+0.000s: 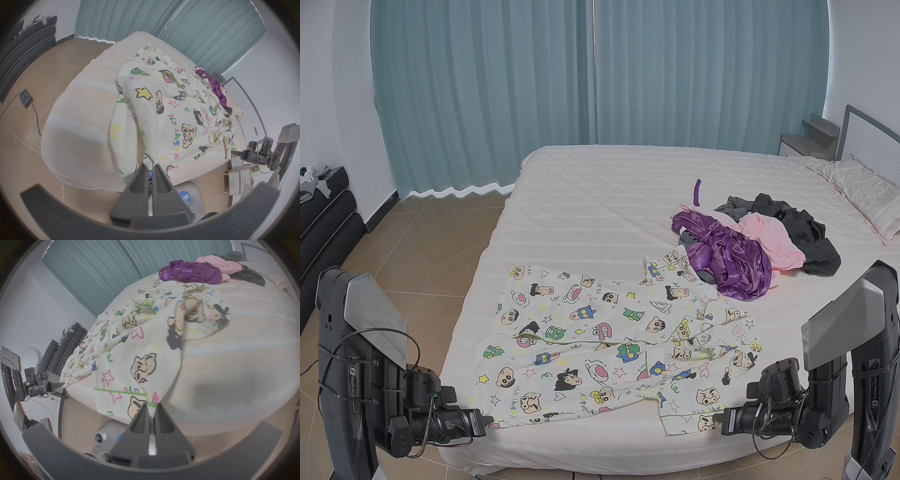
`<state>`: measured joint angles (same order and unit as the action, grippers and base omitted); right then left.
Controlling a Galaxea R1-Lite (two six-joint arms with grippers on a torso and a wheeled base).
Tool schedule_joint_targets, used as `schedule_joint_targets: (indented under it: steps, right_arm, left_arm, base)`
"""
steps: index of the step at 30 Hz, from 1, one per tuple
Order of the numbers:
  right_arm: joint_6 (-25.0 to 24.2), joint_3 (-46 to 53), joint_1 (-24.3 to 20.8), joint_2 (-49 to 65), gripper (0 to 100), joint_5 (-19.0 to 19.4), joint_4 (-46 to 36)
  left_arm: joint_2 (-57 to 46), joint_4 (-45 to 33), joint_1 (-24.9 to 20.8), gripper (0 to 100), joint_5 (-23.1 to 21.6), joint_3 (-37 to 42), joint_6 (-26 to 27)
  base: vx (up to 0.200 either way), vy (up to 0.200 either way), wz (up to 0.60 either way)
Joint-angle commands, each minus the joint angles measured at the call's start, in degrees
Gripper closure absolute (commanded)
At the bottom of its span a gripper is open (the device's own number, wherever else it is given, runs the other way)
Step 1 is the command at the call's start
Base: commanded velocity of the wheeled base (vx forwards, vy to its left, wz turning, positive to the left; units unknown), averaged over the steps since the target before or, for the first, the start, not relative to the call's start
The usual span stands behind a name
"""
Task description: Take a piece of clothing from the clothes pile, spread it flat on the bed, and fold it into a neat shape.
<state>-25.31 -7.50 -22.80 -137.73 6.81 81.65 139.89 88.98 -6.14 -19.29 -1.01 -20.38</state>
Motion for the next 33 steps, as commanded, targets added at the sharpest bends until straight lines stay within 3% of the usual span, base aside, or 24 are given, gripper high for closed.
schedule_joint_targets:
  steps: [1,8,15,19,21,29,33]
  right_arm:
    - [0.26,4.68,2.32,2.11,100,0.39,2.37]
    - [0.87,7.5,3.99,5.81,100,0.66,0.79]
    - [3.86,7.5,3.28,16.35,100,1.27,-16.44]
    - [4.57,7.5,3.28,16.35,100,1.27,-18.99]
    - [5.09,7.5,3.2,16.35,100,1.18,-20.22]
    - [6.59,7.5,3.2,16.26,100,1.01,-23.64]
    - [8.08,7.5,3.2,16.18,100,1.01,-25.58]
  left_arm:
    - [-0.32,1.02,-0.01,100,0.21,0.05,-0.01]
    - [-2.69,0.93,-0.01,100,0.74,1.01,0.08]
    - [-3.57,0.76,-0.45,100,4.43,1.01,-0.8]
    - [-3.74,0.67,-1.85,100,7.95,1.01,-3.44]
    - [-4.01,-1.7,-3.17,100,10.06,1.01,-3.26]
    - [-11.57,-15.33,-4.67,100,10.5,1.01,-0.54]
    - [-11.3,-18.4,-4.75,100,11.73,1.01,1.66]
  base:
    - [0.0,0.0,0.0]
    - [0.0,0.0,0.0]
    - [0.0,0.0,0.0]
    - [0.0,0.0,0.0]
    - [0.0,0.0,0.0]
    - [0.0,0.0,0.0]
    - [0.0,0.0,0.0]
